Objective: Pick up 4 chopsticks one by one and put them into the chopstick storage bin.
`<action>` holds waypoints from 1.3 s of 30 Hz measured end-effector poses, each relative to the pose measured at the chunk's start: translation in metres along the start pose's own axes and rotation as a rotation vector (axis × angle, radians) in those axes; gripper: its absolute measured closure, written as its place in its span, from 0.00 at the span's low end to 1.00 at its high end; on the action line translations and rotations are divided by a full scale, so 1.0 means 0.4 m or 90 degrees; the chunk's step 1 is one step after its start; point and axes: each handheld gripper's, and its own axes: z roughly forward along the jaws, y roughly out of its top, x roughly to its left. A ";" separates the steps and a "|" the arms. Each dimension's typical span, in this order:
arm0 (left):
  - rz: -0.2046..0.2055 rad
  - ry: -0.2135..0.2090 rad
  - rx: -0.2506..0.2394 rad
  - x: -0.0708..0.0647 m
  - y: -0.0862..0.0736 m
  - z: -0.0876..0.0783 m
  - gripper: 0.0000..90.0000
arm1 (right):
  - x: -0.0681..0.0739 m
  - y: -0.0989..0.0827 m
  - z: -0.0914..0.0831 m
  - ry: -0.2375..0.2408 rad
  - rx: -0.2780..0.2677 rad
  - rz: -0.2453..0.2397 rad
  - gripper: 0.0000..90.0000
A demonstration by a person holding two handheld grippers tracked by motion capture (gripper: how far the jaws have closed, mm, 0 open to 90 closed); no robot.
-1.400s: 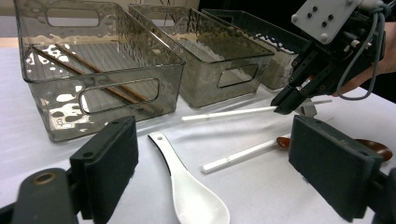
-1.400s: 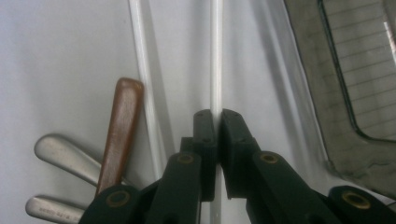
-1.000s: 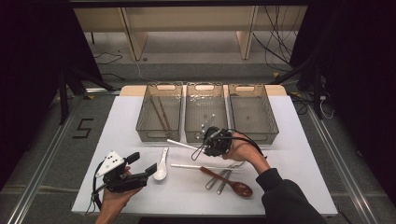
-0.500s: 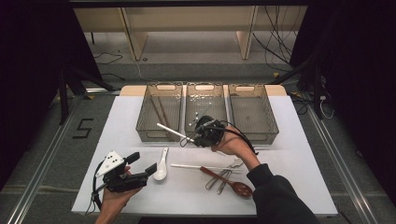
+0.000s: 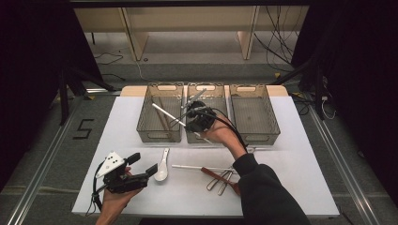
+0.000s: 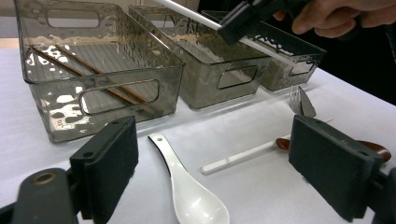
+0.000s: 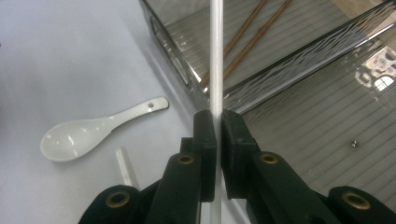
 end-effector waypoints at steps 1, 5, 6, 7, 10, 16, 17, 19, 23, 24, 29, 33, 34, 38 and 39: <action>0.001 0.000 0.000 0.000 0.000 0.000 0.17 | -0.002 0.006 0.002 -0.003 0.001 0.005 0.96; -0.001 0.000 -0.003 0.001 0.000 0.000 0.17 | -0.009 0.030 0.016 -0.010 -0.001 0.031 0.96; -0.002 0.000 -0.003 0.001 0.000 0.000 0.17 | -0.010 0.033 0.020 -0.012 -0.003 0.033 0.96; -0.002 0.000 -0.003 0.001 0.000 0.000 0.17 | -0.012 0.038 0.024 -0.012 -0.004 0.036 0.96; -0.001 0.000 -0.004 0.002 0.000 -0.001 0.17 | -0.018 0.055 0.032 -0.018 -0.015 0.054 0.96; -0.001 -0.001 -0.004 0.001 0.000 -0.001 0.17 | -0.024 0.087 0.044 -0.029 -0.025 0.079 0.96; -0.001 -0.001 -0.004 0.001 0.000 -0.001 0.17 | -0.025 0.092 0.046 -0.031 -0.025 0.085 0.96; -0.001 -0.001 -0.004 0.001 0.000 -0.001 0.17 | -0.030 0.105 0.052 -0.032 -0.033 0.101 0.96; -0.003 -0.001 -0.005 0.002 0.001 -0.002 0.17 | -0.036 0.125 0.065 -0.039 -0.037 0.117 0.95; -0.002 -0.002 -0.005 0.002 0.001 -0.002 0.17 | -0.038 0.129 0.068 -0.040 -0.039 0.120 0.95; 0.000 -0.002 -0.005 0.002 0.001 -0.002 0.17 | -0.046 0.146 0.088 -0.049 -0.041 0.142 0.95; -0.002 -0.003 -0.005 0.002 0.001 -0.002 0.17 | -0.047 0.156 0.101 -0.057 -0.046 0.155 0.95; -0.001 -0.003 -0.005 0.002 0.001 -0.002 0.17 | -0.047 0.160 0.104 -0.059 -0.048 0.157 0.95; -0.002 -0.003 -0.005 0.002 0.001 -0.002 0.17 | -0.052 0.172 0.114 -0.061 -0.059 0.174 0.95; -0.003 -0.003 -0.005 0.002 0.001 -0.002 0.17 | -0.052 0.175 0.116 -0.065 -0.058 0.178 0.95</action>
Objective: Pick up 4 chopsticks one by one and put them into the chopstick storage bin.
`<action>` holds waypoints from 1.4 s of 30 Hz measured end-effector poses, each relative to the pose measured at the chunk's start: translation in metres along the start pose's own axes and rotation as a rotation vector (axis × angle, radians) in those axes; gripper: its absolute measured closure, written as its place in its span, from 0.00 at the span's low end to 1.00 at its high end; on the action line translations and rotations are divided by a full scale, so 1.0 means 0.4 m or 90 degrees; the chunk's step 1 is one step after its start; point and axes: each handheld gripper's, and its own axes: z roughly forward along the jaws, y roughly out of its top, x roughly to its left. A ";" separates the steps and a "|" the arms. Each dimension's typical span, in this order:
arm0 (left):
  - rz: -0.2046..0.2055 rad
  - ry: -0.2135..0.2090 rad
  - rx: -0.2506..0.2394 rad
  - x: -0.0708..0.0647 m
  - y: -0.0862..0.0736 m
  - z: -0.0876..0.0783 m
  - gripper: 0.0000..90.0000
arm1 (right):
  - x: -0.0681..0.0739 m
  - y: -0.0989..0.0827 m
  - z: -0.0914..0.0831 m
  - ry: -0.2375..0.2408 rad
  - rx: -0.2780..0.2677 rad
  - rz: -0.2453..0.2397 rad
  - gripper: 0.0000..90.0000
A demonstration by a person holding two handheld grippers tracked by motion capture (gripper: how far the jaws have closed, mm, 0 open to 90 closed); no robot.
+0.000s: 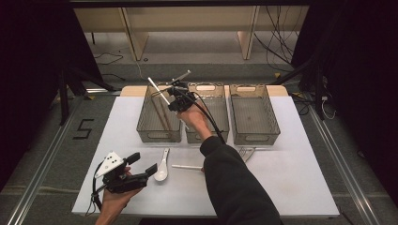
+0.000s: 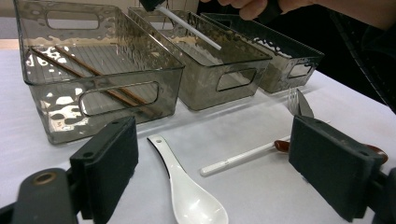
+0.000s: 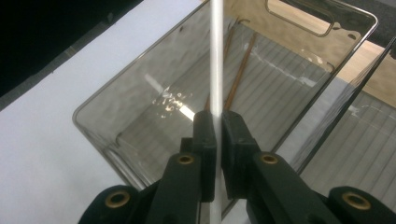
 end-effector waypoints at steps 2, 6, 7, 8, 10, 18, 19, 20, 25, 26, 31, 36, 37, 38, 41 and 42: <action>0.000 -0.001 0.000 0.000 0.000 0.000 0.17 | -0.001 0.005 0.005 -0.001 -0.005 0.006 0.95; -0.002 -0.001 -0.002 0.000 0.000 0.000 0.17 | -0.001 0.014 0.016 -0.008 -0.008 0.022 0.95; -0.002 -0.001 -0.002 0.000 0.000 0.000 0.17 | 0.000 0.016 0.018 -0.009 -0.010 0.031 0.95; -0.002 -0.001 -0.002 0.000 0.000 0.000 0.17 | 0.000 0.017 0.020 -0.008 -0.012 0.031 0.95; -0.002 -0.001 -0.002 0.000 0.000 0.000 0.17 | 0.002 0.019 0.025 -0.012 -0.013 0.038 0.95; -0.002 -0.002 -0.002 0.001 0.001 -0.001 0.17 | 0.008 0.025 0.047 -0.025 -0.018 0.054 0.95; -0.003 -0.002 -0.002 0.001 0.001 -0.001 0.17 | 0.008 0.026 0.049 -0.027 -0.019 0.054 0.95; -0.003 -0.003 -0.002 0.001 0.001 -0.001 0.17 | 0.009 0.026 0.051 -0.026 -0.020 0.057 0.95; -0.003 -0.003 -0.002 0.001 0.001 -0.001 0.17 | 0.011 0.027 0.059 -0.027 -0.022 0.064 0.95; -0.003 -0.003 -0.002 0.001 0.001 -0.001 0.17 | 0.012 0.028 0.060 -0.029 -0.023 0.064 0.95; -0.003 -0.003 -0.003 0.000 0.001 -0.001 0.17 | 0.014 0.026 0.068 -0.033 -0.024 0.067 0.95; -0.004 -0.004 -0.003 0.001 0.001 -0.001 0.17 | 0.016 0.025 0.076 -0.032 -0.029 0.072 0.95; -0.004 -0.003 -0.004 0.001 0.001 -0.001 0.17 | 0.016 0.025 0.077 -0.032 -0.028 0.074 0.95; -0.004 -0.004 -0.003 0.000 0.001 -0.001 0.17 | 0.017 0.024 0.079 -0.032 -0.029 0.075 0.95; -0.004 -0.004 -0.004 0.000 0.001 -0.001 0.17 | 0.020 0.023 0.083 -0.033 -0.030 0.076 0.95; -0.004 -0.004 -0.003 0.000 0.001 -0.001 0.17 | 0.020 0.022 0.085 -0.034 -0.030 0.074 0.95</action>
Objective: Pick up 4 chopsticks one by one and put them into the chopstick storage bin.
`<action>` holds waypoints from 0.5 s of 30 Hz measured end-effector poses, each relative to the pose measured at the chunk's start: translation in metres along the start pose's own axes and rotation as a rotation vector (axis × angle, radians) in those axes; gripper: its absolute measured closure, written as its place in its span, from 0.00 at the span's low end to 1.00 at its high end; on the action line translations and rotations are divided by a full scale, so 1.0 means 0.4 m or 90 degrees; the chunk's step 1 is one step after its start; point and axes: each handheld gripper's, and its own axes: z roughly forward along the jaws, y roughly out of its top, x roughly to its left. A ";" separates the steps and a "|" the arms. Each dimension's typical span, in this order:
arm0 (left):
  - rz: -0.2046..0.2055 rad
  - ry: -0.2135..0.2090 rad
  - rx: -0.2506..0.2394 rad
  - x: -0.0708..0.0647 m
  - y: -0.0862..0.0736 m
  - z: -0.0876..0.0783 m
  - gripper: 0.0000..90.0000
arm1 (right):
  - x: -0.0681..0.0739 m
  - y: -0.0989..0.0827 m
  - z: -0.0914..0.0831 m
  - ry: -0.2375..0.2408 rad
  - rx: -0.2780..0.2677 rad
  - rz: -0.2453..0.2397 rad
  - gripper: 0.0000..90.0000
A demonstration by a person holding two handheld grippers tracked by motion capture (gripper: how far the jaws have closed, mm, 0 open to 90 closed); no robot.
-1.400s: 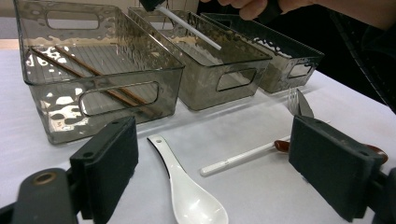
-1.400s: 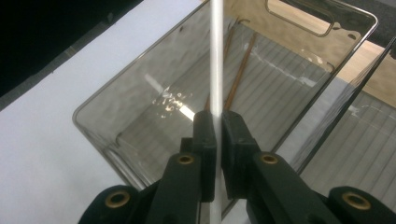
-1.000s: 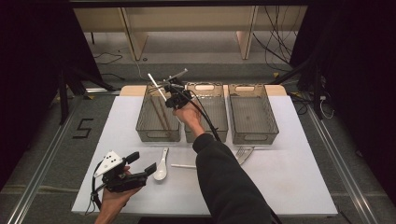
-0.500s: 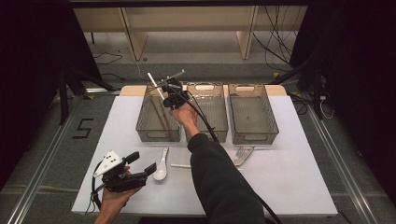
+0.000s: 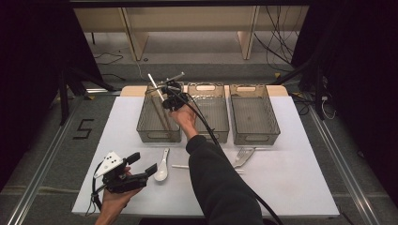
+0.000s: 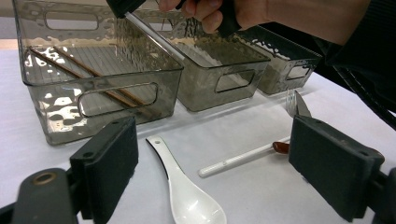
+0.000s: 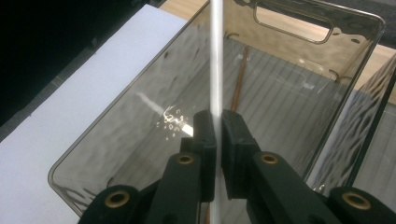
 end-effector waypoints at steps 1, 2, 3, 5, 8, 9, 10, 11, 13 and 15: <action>0.000 0.000 0.000 0.000 0.000 0.000 0.17 | 0.001 0.000 0.002 0.001 -0.001 0.002 0.95; 0.000 0.000 0.000 0.000 0.000 0.000 0.17 | 0.001 -0.001 0.002 0.001 -0.001 0.004 0.95; 0.000 0.000 0.000 0.000 0.000 0.000 0.17 | 0.001 -0.001 0.004 0.000 -0.002 0.005 0.95; 0.000 0.000 0.000 0.000 0.000 0.000 0.17 | 0.000 -0.002 0.006 0.000 -0.004 0.009 0.95; 0.000 0.000 0.000 0.001 0.000 -0.001 0.17 | -0.001 -0.003 0.010 -0.001 -0.003 0.010 0.95; 0.000 0.000 0.000 0.001 0.000 -0.001 0.17 | 0.000 -0.003 0.011 -0.002 -0.004 0.011 0.95; 0.000 0.000 0.000 0.001 0.000 -0.001 0.17 | 0.000 -0.004 0.012 -0.004 -0.004 0.011 0.95; 0.000 0.000 -0.001 0.000 0.000 0.000 0.17 | 0.000 -0.005 0.014 -0.005 -0.003 0.013 0.95; 0.000 0.000 0.000 0.000 0.000 -0.001 0.17 | 0.002 -0.006 0.017 -0.007 -0.004 0.013 0.95; 0.000 0.000 0.000 0.001 0.000 -0.001 0.17 | 0.003 -0.008 0.020 -0.008 -0.005 0.009 0.95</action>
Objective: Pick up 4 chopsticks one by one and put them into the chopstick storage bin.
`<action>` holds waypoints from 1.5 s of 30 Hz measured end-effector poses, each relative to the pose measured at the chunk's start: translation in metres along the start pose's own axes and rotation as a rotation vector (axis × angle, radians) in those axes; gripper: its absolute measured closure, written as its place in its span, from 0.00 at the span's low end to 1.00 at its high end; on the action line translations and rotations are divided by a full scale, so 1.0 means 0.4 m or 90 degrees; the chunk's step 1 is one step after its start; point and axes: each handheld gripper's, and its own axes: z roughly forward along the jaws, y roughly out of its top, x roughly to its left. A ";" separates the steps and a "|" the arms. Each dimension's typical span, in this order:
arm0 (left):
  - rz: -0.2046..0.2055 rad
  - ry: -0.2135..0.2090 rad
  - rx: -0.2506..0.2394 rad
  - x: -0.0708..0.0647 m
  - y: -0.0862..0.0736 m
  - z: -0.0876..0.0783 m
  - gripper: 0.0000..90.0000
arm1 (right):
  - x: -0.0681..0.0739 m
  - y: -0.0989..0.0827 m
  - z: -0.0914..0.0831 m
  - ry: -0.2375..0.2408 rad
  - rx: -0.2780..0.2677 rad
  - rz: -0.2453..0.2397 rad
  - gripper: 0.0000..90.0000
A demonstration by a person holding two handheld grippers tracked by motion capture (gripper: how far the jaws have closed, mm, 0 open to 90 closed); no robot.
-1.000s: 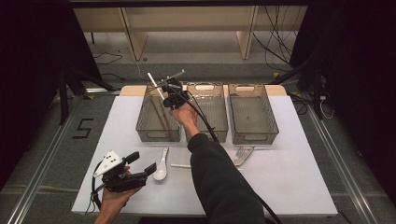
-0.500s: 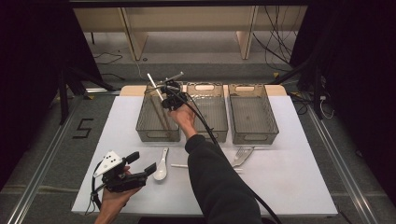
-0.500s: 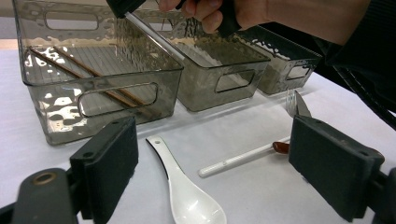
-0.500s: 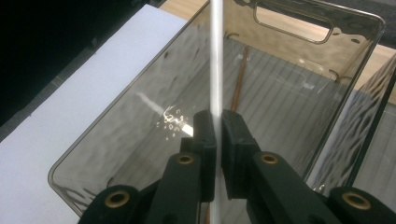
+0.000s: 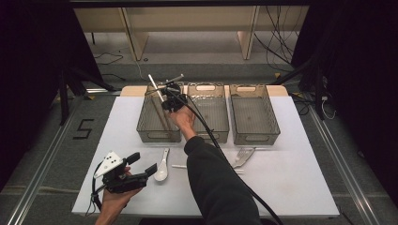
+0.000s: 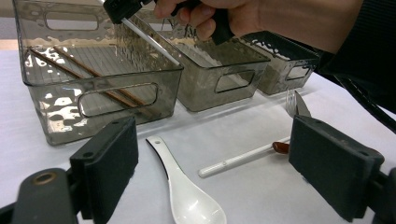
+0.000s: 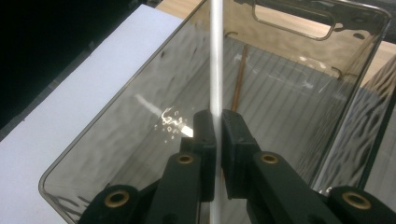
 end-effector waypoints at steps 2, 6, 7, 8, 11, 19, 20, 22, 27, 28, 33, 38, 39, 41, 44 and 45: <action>0.000 0.000 0.000 0.000 0.000 0.000 0.17 | 0.000 -0.001 0.002 0.000 -0.003 0.003 0.95; 0.000 0.000 0.000 0.000 0.000 0.000 0.17 | 0.000 -0.004 0.008 -0.001 0.000 0.006 0.95; 0.000 -0.001 0.000 0.000 0.000 0.000 0.17 | 0.000 -0.004 0.009 -0.004 0.001 0.006 0.95; 0.000 -0.001 0.000 0.000 0.000 0.000 0.17 | 0.000 -0.005 0.011 -0.003 0.002 0.007 0.95; 0.000 0.000 0.000 0.000 0.000 0.000 0.17 | -0.002 -0.008 0.015 -0.007 0.008 0.011 0.94; 0.000 0.000 0.000 -0.001 0.000 0.000 0.17 | -0.012 -0.010 0.005 0.011 0.016 0.026 0.74; 0.000 0.000 0.000 -0.001 0.000 0.000 0.17 | -0.014 -0.009 0.001 0.014 0.014 0.023 0.72; 0.000 0.000 0.001 -0.001 0.000 0.000 0.17 | -0.015 -0.007 -0.009 0.030 0.014 0.019 0.67; 0.001 0.001 0.001 -0.001 -0.001 0.000 0.17 | -0.013 -0.010 -0.045 0.061 0.003 -0.010 0.58; 0.002 0.001 0.002 0.000 -0.001 0.001 0.17 | -0.014 -0.012 -0.057 0.069 0.004 -0.017 0.56; 0.001 0.003 0.002 -0.001 -0.001 0.001 0.17 | -0.024 -0.035 -0.115 0.110 0.004 -0.063 0.47; 0.003 0.005 0.005 0.000 -0.001 0.002 0.17 | -0.041 -0.077 -0.183 0.135 0.012 -0.124 0.43; 0.000 0.005 0.002 -0.001 -0.001 0.003 0.17 | -0.043 -0.087 -0.196 0.138 0.016 -0.127 0.43; 0.002 0.006 0.004 -0.001 -0.002 0.003 0.17 | -0.050 -0.106 -0.222 0.143 0.023 -0.149 0.42; 0.003 0.006 0.006 0.000 -0.002 0.003 0.17 | -0.060 -0.136 -0.256 0.151 0.036 -0.166 0.41; 0.003 0.007 0.005 -0.001 -0.002 0.003 0.17 | -0.066 -0.145 -0.264 0.153 0.034 -0.179 0.41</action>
